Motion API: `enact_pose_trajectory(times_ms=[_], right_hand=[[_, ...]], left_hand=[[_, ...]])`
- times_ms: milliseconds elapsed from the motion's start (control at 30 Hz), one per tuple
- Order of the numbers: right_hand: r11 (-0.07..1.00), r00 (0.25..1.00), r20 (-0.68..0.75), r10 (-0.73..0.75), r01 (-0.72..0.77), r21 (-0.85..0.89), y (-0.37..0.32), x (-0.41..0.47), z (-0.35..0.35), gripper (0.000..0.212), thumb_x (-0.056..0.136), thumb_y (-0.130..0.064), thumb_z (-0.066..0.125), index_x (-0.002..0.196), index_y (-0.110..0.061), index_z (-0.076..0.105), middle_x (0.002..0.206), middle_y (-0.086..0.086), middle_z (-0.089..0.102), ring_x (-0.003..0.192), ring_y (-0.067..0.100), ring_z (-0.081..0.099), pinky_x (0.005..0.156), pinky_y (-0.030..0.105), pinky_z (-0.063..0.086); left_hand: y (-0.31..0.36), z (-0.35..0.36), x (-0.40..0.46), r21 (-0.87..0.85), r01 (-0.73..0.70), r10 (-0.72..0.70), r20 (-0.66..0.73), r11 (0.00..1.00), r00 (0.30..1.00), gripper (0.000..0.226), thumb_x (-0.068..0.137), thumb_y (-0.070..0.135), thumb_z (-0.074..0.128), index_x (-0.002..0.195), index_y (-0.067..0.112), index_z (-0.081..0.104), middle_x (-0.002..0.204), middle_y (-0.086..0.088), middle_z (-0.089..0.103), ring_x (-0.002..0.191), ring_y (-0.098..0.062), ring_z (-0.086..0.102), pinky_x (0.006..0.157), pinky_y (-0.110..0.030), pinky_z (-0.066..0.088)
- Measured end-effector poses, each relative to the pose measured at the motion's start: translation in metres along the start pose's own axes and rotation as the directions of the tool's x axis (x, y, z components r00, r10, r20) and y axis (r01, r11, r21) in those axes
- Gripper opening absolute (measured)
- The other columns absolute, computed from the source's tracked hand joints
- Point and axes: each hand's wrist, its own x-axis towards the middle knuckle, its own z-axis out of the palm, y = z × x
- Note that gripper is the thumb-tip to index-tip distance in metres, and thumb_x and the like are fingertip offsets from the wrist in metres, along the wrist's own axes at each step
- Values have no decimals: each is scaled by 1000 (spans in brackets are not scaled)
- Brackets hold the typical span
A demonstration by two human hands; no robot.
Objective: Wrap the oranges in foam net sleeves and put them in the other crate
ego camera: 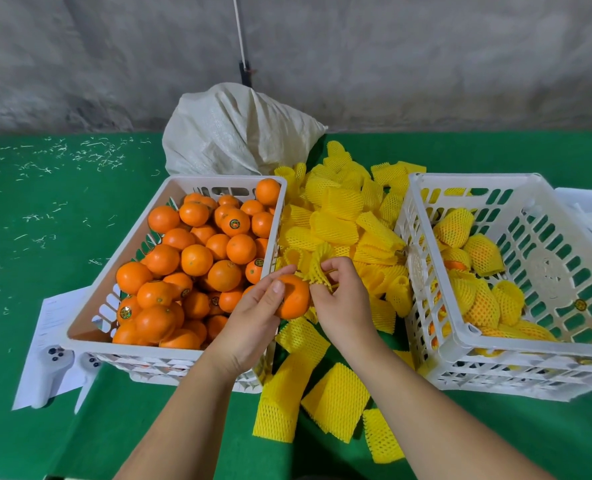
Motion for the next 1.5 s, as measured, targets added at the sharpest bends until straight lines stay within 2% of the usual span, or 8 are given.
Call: enact_pose_trajectory(times_ms=[167,367,600,733,833,1167,1367,1500], right_hand=[[1000,1000,28,-5,6,-29,-16,-7,-5,29,82,-49,58,104,-30,60,88,-8,65,80,13,65,68,45,59],[977,975,127,-181,193,-92,-21,-6,-11,8,95,-22,66,101,-26,63,85,-12,66,75,8,62,63,38,55],[871,895,188,-406,441,-219,-19,-46,6,16,95,-26,67,108,-25,57,88,-20,47,80,4,46,61,14,39],[923,937,84,-340,350,-160,-23,-31,-3,24,97,-13,64,120,-17,60,109,-6,54,96,5,50,76,20,45],[914,938,53,-343,346,-213,-30,-16,-16,26,101,-13,59,127,-15,63,120,0,55,103,14,55,78,25,49],[689,779,222,-586,624,-369,-29,-40,-13,32,93,-12,71,124,-16,69,115,3,58,107,21,55,78,33,56],[781,823,93,-560,563,-270,-25,-29,-15,37,95,-10,66,131,-12,64,123,4,55,112,22,58,84,32,55],[714,759,11,-651,617,-332,-19,-21,-18,29,95,-3,67,123,-7,70,111,8,62,96,18,62,72,22,52]], left_hand=[[-4,5,0,97,-33,30,32,995,999,76,78,66,84,135,20,66,131,-12,71,123,-30,67,106,-43,53],[-10,4,-1,36,-116,119,-91,993,989,68,83,70,78,131,25,61,119,-13,68,112,-29,65,110,-66,45],[-10,3,-2,30,-167,169,-221,986,960,71,84,82,65,146,53,46,137,22,63,130,-9,62,111,-48,51],[-7,-2,-3,106,-156,160,-30,982,987,70,93,39,72,155,42,40,150,-4,59,140,-26,56,114,-45,48],[-11,2,0,225,-209,206,38,952,978,64,102,24,67,159,35,39,153,2,56,143,-22,52,115,-42,47],[-13,5,1,152,-261,290,-221,953,931,61,76,17,77,129,27,48,98,7,74,92,-17,71,77,-28,59],[-10,5,-2,219,-323,345,-70,921,936,51,103,28,58,153,26,50,141,-7,65,130,-27,62,101,-34,54],[-12,4,-6,261,-282,302,-40,923,952,59,98,44,72,152,32,50,138,-7,66,126,-28,64,100,-39,55]])
